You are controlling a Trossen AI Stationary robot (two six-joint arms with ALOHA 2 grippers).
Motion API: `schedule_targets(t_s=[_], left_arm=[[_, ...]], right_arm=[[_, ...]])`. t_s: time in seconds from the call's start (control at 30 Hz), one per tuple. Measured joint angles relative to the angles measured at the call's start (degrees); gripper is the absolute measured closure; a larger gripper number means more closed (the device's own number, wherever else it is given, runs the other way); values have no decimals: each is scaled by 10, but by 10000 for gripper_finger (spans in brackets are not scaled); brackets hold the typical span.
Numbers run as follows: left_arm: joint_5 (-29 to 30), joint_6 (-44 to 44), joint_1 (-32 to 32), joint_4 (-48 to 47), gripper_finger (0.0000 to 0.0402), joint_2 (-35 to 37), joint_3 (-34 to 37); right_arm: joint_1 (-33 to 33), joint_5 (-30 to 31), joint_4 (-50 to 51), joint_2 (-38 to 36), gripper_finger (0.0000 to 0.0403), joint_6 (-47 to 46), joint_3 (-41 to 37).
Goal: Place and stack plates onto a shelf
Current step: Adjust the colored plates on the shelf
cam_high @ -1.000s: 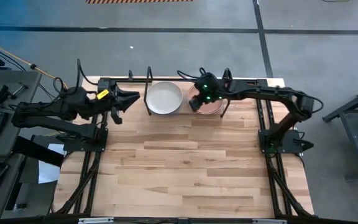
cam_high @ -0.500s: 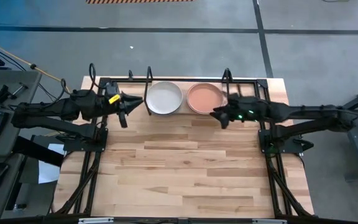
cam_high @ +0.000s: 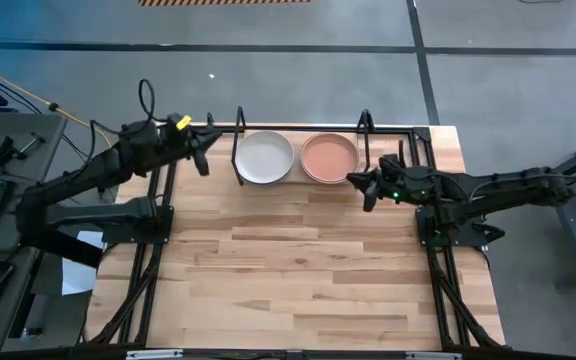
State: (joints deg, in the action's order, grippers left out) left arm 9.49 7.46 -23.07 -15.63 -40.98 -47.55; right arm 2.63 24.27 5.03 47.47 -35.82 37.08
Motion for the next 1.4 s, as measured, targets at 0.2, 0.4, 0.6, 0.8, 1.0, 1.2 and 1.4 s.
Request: schedule_targets(t_s=[0.2, 0.4, 0.6, 0.8, 1.0, 1.2, 1.4], left_arm=[[20, 83, -98, -124, 401, -4, 34], [-20, 148, -139, -123, 401, -4, 125], [-114, 266, -157, 74, 401, -4, 269], [-105, 403, -170, 270, 401, -4, 382], [-80, 486, -183, 298, 401, -15, 431], [-32, 512, -185, 363, 401, -57, 431], [-30, 558, -194, 431, 401, -142, 431]], right_arm=[[0, -6, 3, 10, 397, -15, 0], [0, -23, 3, 10, 401, -28, 0], [0, -25, 3, 10, 402, -28, 0], [0, -25, 3, 10, 402, -32, 0], [0, -27, 3, 10, 403, -32, 0], [0, -7, 1, 18, 403, -32, 0], [0, -7, 3, 37, 403, -41, 0]])
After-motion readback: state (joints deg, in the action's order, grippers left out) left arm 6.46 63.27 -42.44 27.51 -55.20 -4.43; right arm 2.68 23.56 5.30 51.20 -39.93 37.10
